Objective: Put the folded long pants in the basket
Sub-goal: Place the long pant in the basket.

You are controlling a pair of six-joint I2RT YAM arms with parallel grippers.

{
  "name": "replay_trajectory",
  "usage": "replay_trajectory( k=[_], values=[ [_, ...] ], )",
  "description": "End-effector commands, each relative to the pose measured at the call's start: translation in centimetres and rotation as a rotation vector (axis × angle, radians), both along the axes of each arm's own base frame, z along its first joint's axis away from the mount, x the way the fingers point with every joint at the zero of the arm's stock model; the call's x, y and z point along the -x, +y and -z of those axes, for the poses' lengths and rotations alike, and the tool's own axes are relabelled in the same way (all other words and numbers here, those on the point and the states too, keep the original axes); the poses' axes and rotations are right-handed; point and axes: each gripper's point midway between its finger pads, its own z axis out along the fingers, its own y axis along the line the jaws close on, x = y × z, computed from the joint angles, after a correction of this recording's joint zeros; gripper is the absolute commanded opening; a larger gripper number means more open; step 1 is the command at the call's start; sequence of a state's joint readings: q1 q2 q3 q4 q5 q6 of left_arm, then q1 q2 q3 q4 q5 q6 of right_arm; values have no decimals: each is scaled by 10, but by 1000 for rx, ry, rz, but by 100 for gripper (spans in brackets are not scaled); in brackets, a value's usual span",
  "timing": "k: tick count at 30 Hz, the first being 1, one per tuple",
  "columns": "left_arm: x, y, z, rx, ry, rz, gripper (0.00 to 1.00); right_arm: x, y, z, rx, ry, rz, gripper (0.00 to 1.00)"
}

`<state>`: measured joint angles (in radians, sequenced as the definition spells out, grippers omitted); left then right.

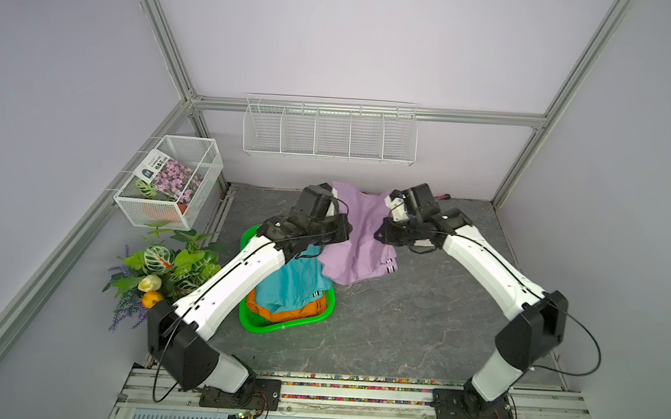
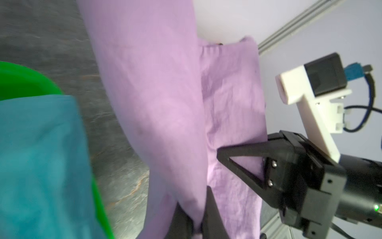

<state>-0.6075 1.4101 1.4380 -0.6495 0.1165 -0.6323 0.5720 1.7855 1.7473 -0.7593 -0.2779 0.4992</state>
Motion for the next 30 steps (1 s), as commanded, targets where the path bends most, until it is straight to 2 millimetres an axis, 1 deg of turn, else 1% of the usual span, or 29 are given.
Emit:
replay_trajectory(
  k=[1,4,7,10,13,16,18,20,23,25,27,30],
  values=[
    [2,54,-24,-37,-64,-164,0,5,52,-13,-36,-59,-113,0],
    [13,83,-21,-91,-63,-242,0,5,83,-16,-44,-78,-173,0],
    [20,103,-15,-118,-48,-292,0,4,104,-18,-61,-77,-210,0],
    [24,124,-2,-153,-30,-359,0,7,126,-20,-97,-80,-247,0],
    [26,142,11,-173,-21,-416,0,13,147,-19,-114,-97,-290,0],
    [24,152,25,-197,4,-437,0,18,163,-10,-125,-71,-318,0],
    [21,158,30,-221,14,-441,0,23,173,-3,-131,-52,-334,0],
    [16,163,31,-233,16,-451,0,27,179,2,-130,-48,-345,0],
    [6,176,22,-237,-10,-478,0,34,188,9,-131,-32,-355,0],
    [0,182,23,-228,-8,-484,0,37,191,21,-109,-11,-346,0],
    [-1,183,33,-223,24,-476,0,40,190,38,-79,28,-333,0],
    [0,178,68,-223,85,-457,0,40,184,66,-33,73,-295,0]
  ],
)
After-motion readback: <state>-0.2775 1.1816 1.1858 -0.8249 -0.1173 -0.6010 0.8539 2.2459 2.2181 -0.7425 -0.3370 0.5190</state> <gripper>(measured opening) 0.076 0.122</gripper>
